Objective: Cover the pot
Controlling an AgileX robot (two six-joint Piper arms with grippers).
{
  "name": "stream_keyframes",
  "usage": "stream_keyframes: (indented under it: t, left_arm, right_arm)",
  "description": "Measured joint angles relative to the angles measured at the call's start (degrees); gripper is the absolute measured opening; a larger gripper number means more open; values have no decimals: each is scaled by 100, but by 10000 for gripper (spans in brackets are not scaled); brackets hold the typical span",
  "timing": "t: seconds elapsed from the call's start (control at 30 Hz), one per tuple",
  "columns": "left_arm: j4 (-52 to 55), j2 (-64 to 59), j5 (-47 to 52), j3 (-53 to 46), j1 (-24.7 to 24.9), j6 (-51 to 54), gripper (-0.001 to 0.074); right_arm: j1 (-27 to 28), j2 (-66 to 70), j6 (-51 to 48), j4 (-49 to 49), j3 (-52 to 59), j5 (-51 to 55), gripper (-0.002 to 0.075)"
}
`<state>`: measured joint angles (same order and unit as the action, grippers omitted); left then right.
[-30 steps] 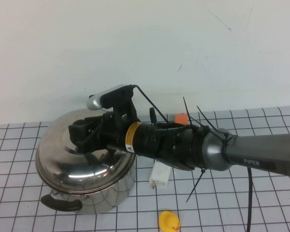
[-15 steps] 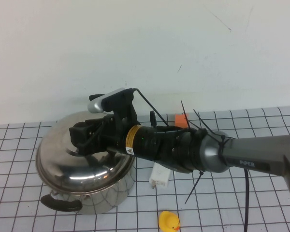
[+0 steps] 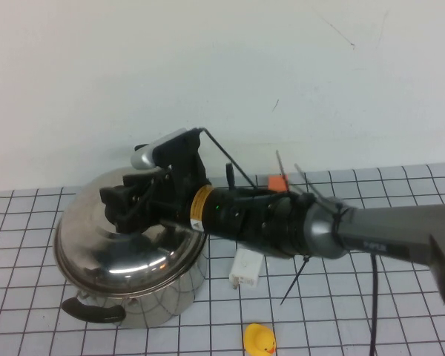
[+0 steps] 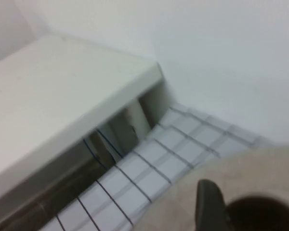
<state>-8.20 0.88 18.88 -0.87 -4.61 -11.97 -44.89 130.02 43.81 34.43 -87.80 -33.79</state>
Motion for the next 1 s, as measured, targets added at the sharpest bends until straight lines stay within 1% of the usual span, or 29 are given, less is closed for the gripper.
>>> stream_keyframes:
  t: [0.13, 0.23, 0.3, 0.37, 0.53, 0.63, 0.7, 0.8, 0.87, 1.0]
  left_arm:
    - [0, 0, 0, 0, 0, 0, -3]
    - [0, 0, 0, 0, 0, 0, -3]
    - [0, 0, 0, 0, 0, 0, -3]
    - [0, 0, 0, 0, 0, 0, -3]
    - [0, 0, 0, 0, 0, 0, -3]
    - [0, 0, 0, 0, 0, 0, -3]
    - [0, 0, 0, 0, 0, 0, -3]
    - [0, 0, 0, 0, 0, 0, -3]
    - [0, 0, 0, 0, 0, 0, -3]
    - [0, 0, 0, 0, 0, 0, -3]
  right_arm:
    - [212, -300, -22, 565, 0, -668, 335]
    - [386, -677, 0, 1128, -26, -919, 309]
    - [483, -914, 198, 1549, -37, -1011, 300]
    - [521, -1056, 554, 1932, -47, -1075, 297]
    - [796, -1327, 2350, 3753, -46, -1679, 280]
    - [1021, -1566, 3164, 4872, -35, -2031, 227]
    - [1199, -1795, 3623, 5571, 49, -2279, 167]
    - [1400, -2246, 4268, 6387, 347, -2317, 79]
    - [1483, -2670, 4545, 6634, 749, -2121, 33]
    - [1506, -3707, 4646, 6732, 1855, -1317, 6]
